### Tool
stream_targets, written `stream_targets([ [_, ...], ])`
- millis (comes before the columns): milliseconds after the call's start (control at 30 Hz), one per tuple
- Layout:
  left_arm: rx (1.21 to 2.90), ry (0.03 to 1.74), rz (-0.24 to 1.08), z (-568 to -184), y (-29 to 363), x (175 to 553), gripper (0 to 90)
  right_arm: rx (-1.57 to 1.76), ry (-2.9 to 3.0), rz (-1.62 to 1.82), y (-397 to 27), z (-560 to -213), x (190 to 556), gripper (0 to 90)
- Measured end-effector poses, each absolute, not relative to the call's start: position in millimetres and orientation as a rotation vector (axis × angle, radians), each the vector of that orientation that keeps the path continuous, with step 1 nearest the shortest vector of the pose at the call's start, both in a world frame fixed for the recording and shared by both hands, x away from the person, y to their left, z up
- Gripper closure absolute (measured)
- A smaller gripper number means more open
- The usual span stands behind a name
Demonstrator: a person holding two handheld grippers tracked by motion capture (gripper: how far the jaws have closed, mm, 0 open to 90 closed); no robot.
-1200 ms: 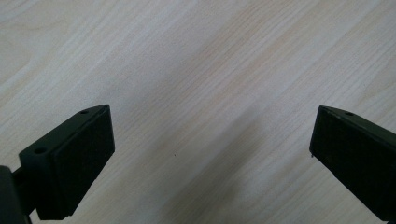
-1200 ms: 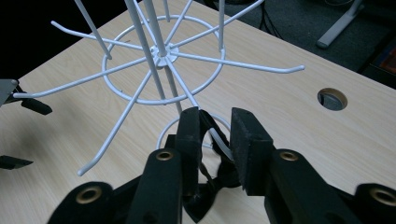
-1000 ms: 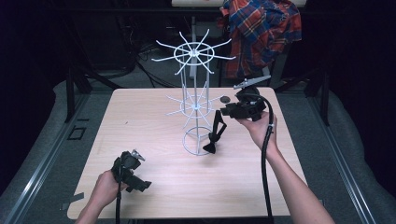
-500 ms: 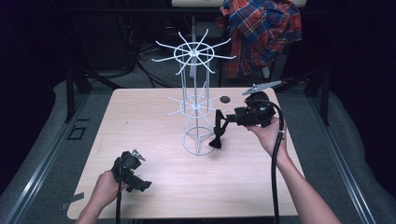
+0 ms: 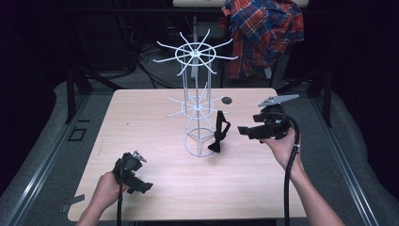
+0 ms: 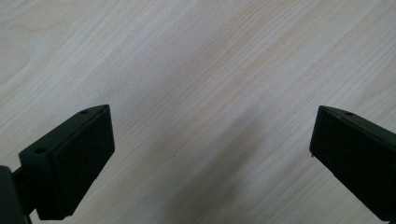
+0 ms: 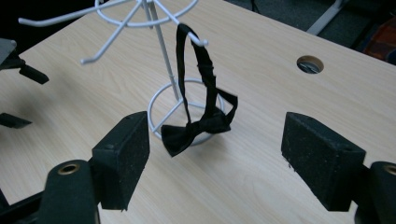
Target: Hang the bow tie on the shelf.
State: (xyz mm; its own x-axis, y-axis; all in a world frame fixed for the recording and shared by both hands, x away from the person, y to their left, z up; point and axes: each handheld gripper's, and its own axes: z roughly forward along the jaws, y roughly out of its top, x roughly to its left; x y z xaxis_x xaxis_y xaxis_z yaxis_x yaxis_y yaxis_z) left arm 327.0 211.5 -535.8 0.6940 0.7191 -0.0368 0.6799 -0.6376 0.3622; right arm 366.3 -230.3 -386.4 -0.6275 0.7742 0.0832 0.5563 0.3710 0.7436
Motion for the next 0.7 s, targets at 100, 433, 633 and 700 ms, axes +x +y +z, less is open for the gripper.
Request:
stream_targets([
  [100,2.556,1.096,0.157,-535.7,211.8,327.0,0.1,1.183,2.375,1.082,-236.2,-392.3,361.0,18.7],
  [433,2.559,1.097,0.159,-535.9,211.1,326.9,0.1,1.219,2.445,0.932,-260.2,-425.1,336.9,14.5],
  [633,2.556,1.1,0.157,-536.3,210.3,326.7,0.1,1.239,2.468,0.879,-275.8,-443.6,322.0,12.9],
  [700,2.567,1.097,0.154,-537.5,210.0,327.3,0.1,1.274,2.464,0.879,-283.8,-451.4,318.0,11.7],
])
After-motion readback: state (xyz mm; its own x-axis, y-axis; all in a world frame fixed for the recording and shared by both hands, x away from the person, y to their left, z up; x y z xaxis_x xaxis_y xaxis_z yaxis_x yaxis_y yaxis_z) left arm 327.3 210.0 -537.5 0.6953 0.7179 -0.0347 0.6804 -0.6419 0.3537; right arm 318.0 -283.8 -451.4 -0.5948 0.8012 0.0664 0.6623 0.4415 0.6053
